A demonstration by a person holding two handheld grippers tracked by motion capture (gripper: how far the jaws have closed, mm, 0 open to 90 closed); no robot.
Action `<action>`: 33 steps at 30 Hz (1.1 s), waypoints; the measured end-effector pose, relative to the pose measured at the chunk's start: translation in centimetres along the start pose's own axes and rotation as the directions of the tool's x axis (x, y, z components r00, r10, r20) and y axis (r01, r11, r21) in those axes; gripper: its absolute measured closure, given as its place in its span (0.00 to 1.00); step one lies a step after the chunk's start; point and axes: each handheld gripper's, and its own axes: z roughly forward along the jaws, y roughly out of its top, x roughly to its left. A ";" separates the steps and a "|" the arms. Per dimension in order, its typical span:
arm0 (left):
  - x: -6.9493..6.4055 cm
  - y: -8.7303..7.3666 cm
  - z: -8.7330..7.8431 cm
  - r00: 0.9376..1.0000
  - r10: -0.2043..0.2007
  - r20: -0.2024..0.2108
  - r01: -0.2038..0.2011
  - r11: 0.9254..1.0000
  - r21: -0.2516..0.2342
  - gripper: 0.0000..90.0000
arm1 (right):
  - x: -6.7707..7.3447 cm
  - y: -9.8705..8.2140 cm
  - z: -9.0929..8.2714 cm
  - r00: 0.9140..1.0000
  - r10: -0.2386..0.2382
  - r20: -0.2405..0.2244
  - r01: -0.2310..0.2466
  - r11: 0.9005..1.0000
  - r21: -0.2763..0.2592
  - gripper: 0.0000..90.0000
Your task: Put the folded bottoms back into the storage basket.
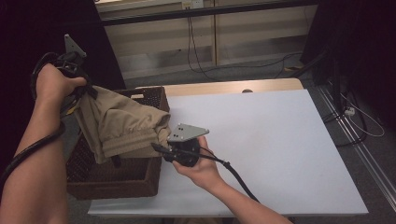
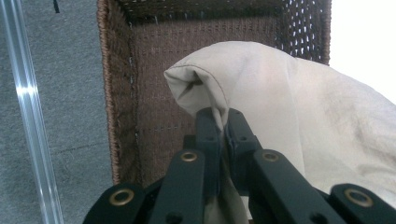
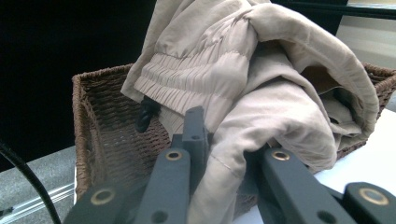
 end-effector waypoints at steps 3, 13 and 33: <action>0.3 0.0 -0.1 1.000 0.000 0.006 0.000 1.000 -0.001 0.96 | 0.0 0.0 0.2 1.000 -0.006 -0.001 0.006 1.000 -0.002 0.87; 1.1 -0.1 0.4 1.000 -0.010 0.013 0.010 1.000 -0.002 0.96 | -0.1 0.0 0.7 1.000 0.004 -0.005 -0.004 1.000 0.004 0.87; 3.2 -0.3 1.9 0.999 -0.035 0.027 0.036 0.999 -0.005 0.96 | 0.2 -0.1 2.3 0.999 0.028 -0.026 -0.027 0.999 0.033 0.86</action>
